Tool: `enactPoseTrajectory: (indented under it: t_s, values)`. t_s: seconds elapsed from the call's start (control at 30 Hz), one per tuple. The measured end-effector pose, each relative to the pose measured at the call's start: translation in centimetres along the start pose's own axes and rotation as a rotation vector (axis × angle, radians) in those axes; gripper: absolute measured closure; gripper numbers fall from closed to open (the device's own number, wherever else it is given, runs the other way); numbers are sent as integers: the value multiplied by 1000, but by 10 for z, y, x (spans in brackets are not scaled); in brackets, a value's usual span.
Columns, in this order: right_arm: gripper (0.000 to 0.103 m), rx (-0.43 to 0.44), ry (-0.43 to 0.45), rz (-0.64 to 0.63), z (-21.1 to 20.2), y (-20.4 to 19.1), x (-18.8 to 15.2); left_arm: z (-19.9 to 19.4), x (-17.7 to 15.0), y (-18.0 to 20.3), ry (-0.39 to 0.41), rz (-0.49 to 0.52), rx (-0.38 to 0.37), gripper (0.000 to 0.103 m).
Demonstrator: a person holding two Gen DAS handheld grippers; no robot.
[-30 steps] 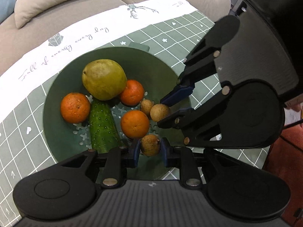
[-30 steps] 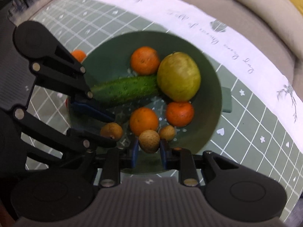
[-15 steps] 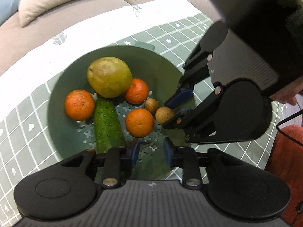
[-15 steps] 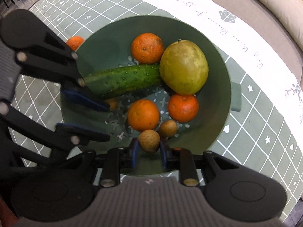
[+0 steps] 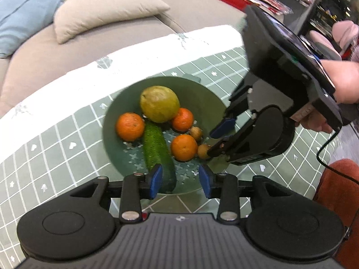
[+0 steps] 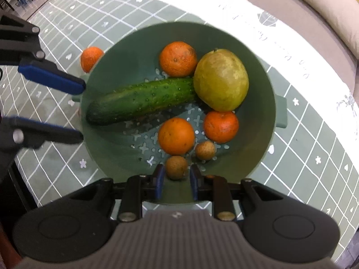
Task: Organize fruits
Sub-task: 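Open both tools to drop the kiwis into the colander, then move both open tools back toward the red plum and the orange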
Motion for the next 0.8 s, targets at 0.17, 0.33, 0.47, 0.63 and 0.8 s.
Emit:
enactPoseTrajectory:
  t_s: [0.17,0.33,0.47,0.63,0.8]
  values:
    - [70,0,106,69,-29,-7,-1,-26,-3,-11,63,-67,39,58]
    - [67,-4,233,173,-63,-21,-7,-55,-15,-22,119,-125,103,58]
    - [59,10,343,268,-86,-34,-20,-72,-31,-31,145,-182,143,58]
    - [59,13,444,395,-94,-47,-42,-85,-53,-41,167,-236,177,58]
    - [59,5,488,517,-84,-58,-66,-85,-83,-43,158,-267,206,58]
Point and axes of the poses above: each gripper's, at about its wrist camera, not at the fingertips, and z roughly the way its jaws point, y to its right, x to its top, the point moved 9 cm from there along z, roughly the way its jaws point, and after that the axes turned 12 degrees about z, right-handed, at the moved point
